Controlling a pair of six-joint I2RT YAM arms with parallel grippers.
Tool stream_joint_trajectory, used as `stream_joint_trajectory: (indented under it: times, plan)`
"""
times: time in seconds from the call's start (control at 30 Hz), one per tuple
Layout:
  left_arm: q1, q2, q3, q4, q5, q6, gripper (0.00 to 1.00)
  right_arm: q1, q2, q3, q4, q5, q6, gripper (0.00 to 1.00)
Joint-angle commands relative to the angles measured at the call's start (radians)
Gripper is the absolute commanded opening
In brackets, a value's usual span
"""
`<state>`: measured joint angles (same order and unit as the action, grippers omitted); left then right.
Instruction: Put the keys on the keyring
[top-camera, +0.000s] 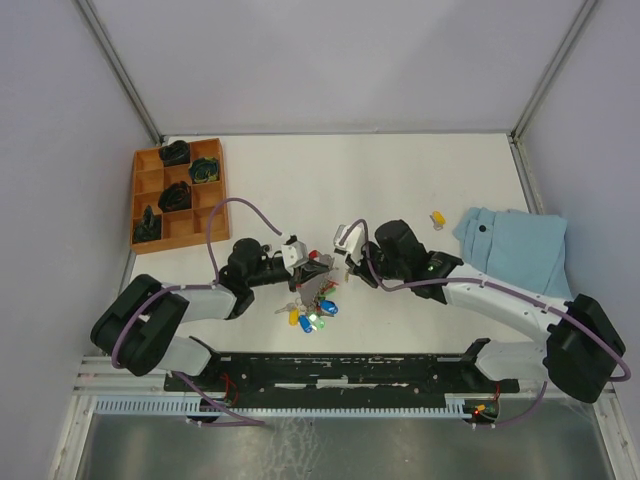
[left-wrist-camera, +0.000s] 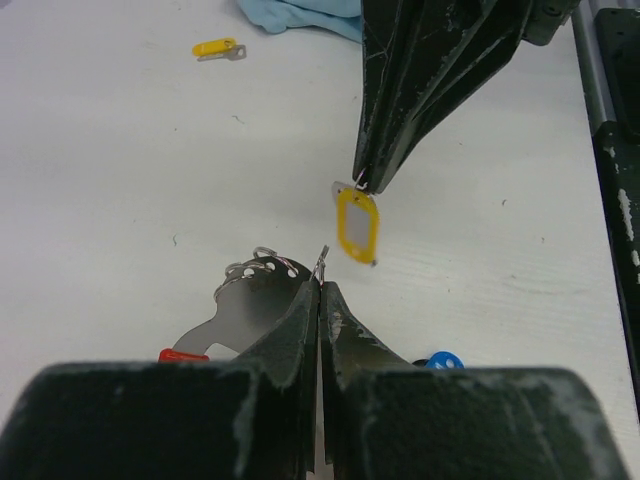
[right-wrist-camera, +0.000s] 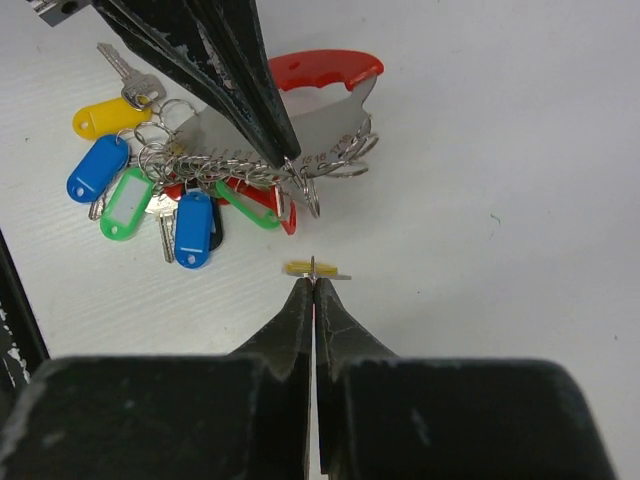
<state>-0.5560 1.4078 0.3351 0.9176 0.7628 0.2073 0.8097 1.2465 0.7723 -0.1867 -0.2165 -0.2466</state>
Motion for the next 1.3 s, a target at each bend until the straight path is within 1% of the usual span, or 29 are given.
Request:
stream_joint_trajectory:
  times: [0.0, 0.2, 0.43, 0.73, 1.27]
  plan:
    - [0.005, 0.009, 0.001, 0.087, 0.074, 0.03, 0.03, 0.002, -0.027, -0.028, 0.152, -0.079, -0.105, 0.01]
    - [0.003, 0.015, 0.009, 0.072, 0.093, 0.051, 0.03, 0.002, 0.027, -0.015, 0.16, -0.146, -0.134, 0.01]
    - [0.004, 0.006, 0.014, 0.034, 0.09, 0.078, 0.03, 0.002, 0.052, -0.003, 0.153, -0.178, -0.141, 0.01]
    - [0.004, 0.015, 0.019, 0.026, 0.108, 0.081, 0.03, 0.002, 0.088, -0.003, 0.171, -0.177, -0.15, 0.01]
    - [0.004, 0.029, 0.028, 0.018, 0.125, 0.08, 0.03, 0.002, 0.084, -0.014, 0.188, -0.166, -0.168, 0.01]
